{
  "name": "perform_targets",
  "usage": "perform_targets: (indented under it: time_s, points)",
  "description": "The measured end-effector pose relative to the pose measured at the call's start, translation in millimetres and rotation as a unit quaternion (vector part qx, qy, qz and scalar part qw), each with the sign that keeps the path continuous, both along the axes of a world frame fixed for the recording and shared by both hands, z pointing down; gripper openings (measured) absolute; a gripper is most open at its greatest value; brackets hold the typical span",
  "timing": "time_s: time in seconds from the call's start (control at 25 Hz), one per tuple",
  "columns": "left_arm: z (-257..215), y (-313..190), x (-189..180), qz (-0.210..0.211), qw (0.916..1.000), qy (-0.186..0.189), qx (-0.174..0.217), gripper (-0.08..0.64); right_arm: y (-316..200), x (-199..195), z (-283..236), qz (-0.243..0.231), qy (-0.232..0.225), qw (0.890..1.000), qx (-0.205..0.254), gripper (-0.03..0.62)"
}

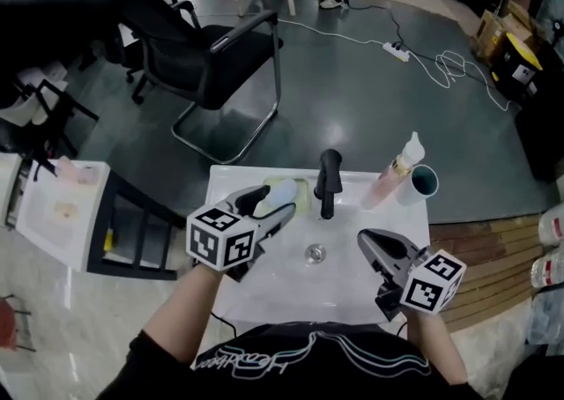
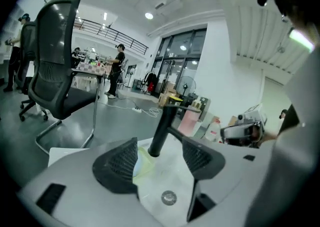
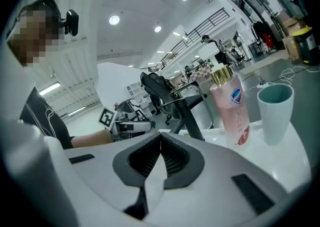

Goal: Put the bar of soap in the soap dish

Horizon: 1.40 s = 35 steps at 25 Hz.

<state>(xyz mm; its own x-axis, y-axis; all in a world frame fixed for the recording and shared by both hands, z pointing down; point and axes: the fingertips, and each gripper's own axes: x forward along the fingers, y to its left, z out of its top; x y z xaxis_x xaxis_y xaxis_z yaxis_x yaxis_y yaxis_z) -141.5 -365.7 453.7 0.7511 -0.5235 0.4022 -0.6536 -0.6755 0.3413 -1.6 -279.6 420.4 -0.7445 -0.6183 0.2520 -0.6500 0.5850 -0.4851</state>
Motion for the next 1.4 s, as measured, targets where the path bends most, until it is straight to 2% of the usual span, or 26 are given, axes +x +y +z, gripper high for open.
perform_targets:
  time_s: [0.28,0.4,0.68,0.76,0.96,1.12,1.4]
  points:
    - [-60.0,51.1,10.6,0.029,0.9951,0.093,0.014,0.191,5.8,-19.2,-27.9,-0.025,0.003,0.999,0.037,0.028]
    - [-75.5,68.6,16.8,0.04,0.9921,0.118,0.015,0.134,11.6,-22.7,-35.1,-0.034,0.003,0.998,0.048,0.028]
    - [-86.1,90.6,27.5,0.054,0.9843,0.168,0.001,0.067,11.0,-24.4,-37.8,-0.034,-0.012,0.998,0.06,0.027]
    - [-83.4,95.8,31.7,0.06,0.9836,0.17,-0.005,0.052,12.3,-25.0,-37.3,-0.035,-0.016,0.998,0.058,0.028]
    - [-72.7,100.4,32.4,0.054,0.9885,0.141,0.016,0.025,13.2,-25.2,-33.0,-0.032,-0.021,0.998,0.056,0.026]
    - [-67.1,99.6,34.2,0.051,0.9887,0.14,0.013,0.023,13.2,-23.3,-31.1,-0.029,-0.023,0.998,0.054,0.026]
    - [-61.0,100.3,39.1,0.05,0.9891,0.139,0.002,0.023,15.8,-23.5,-35.2,-0.032,-0.02,0.996,0.079,0.026]
